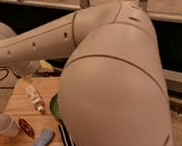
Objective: Move the arm in a circular motion
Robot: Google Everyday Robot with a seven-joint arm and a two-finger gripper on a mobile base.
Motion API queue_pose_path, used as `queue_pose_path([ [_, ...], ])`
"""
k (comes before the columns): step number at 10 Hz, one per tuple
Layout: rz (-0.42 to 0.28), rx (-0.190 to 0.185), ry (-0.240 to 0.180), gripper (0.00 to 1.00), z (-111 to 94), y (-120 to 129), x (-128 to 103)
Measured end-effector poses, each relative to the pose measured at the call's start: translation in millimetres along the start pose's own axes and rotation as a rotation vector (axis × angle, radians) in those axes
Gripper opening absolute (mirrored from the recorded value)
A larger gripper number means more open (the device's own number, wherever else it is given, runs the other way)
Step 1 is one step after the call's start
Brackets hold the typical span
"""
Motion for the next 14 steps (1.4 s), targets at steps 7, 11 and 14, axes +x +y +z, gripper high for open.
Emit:
queue_pose_path([
  [7, 0.136, 0.100, 0.140, 0.65, 6.8, -59.6, 92.4],
  [11, 0.227, 0.166, 0.181, 0.65, 24.1, -123.0, 106.1],
  [14, 0.263, 0.192, 0.187, 0.65, 29.0, -142.9, 99.3],
])
